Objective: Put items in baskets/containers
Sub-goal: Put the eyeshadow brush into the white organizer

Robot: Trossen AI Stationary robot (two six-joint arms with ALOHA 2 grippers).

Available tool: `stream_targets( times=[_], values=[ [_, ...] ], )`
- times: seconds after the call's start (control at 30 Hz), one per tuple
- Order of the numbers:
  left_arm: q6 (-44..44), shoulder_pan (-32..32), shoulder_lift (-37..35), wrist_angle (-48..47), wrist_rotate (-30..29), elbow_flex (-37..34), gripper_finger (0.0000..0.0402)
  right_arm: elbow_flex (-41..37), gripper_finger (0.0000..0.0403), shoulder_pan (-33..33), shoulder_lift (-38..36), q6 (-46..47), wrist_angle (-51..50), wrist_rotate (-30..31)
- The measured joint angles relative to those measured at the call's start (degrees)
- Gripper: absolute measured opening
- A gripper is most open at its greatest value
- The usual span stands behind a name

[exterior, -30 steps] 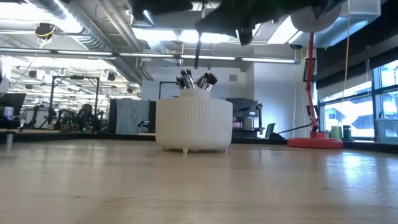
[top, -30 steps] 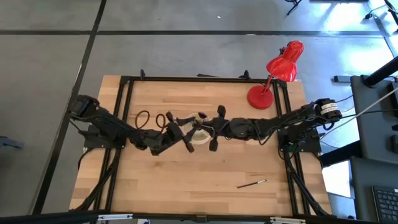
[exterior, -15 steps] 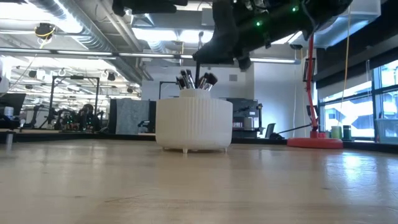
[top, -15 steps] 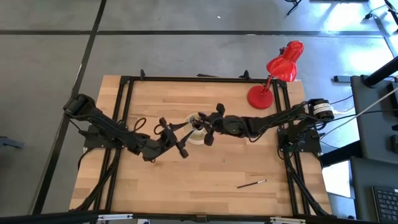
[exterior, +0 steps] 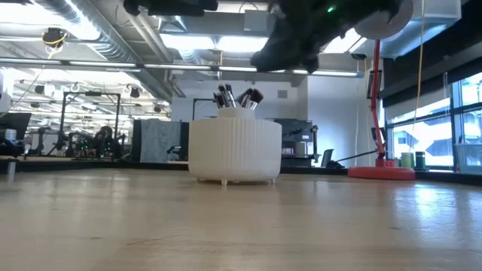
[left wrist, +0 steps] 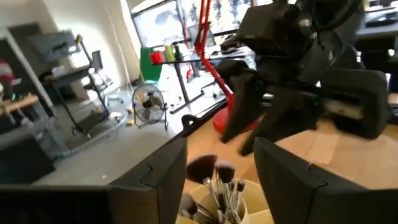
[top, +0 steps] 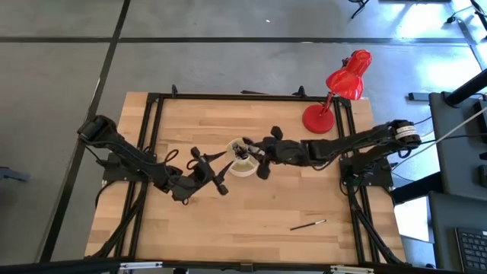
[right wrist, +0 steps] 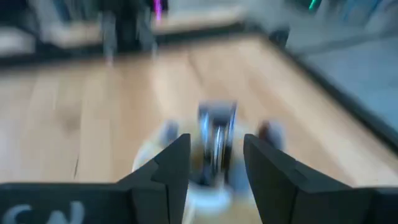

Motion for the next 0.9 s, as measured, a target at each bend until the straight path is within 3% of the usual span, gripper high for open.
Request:
stream_targets(
  times=[0.1, 0.2, 0.37, 0.47, 0.67, 0.9],
  values=[
    [4.86, 0.97, -0.53, 0.11, 1.6, -0.01, 0.0182, 6.05, 0.0149, 1.08, -1.38, 4.24, -23.65, -6.12],
    [6.66, 3.66, -1.26, 0.76, 7.5, -0.01, 0.0182, 11.42, 0.0149, 4.4, -1.32, 12.55, -43.18, -8.8],
    [2.84, 8.28, -0.98, 0.87, 21.47, 0.01, 0.0182, 13.88, 0.0149, 13.33, -1.38, 24.96, -58.46, -10.23],
    [0.83, 9.73, 0.24, -0.91, 26.6, 0.0, 0.0182, 12.46, 0.0149, 19.8, -1.38, 32.78, -62.65, -14.24],
    [1.72, 11.01, 0.96, -0.47, 26.88, 0.01, 0.0182, 6.33, 0.0149, 32.22, -1.24, 43.27, -63.94, -19.35],
    [6.85, 12.38, 0.96, 8.3, 28.34, 0.01, 0.0182, -3.63, 0.0149, 39.51, -1.03, 53.04, -58.66, -25.29]
  ],
)
